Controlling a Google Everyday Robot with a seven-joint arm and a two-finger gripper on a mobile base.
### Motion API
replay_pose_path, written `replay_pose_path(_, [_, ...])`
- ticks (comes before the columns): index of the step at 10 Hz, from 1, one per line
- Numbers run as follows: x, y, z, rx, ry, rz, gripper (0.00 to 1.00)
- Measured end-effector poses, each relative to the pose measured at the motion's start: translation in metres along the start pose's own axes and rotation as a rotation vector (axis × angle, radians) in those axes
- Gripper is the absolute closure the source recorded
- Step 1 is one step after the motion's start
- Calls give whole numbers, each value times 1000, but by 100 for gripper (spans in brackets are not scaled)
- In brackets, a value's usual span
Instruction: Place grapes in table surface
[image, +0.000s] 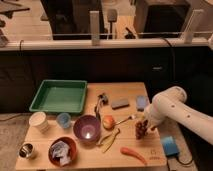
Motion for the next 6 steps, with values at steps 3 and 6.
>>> replay_pose_path(3, [-2, 11, 26, -81, -34, 18, 84])
replay_pose_path(6, [-5, 12, 49, -127, -59, 31, 53])
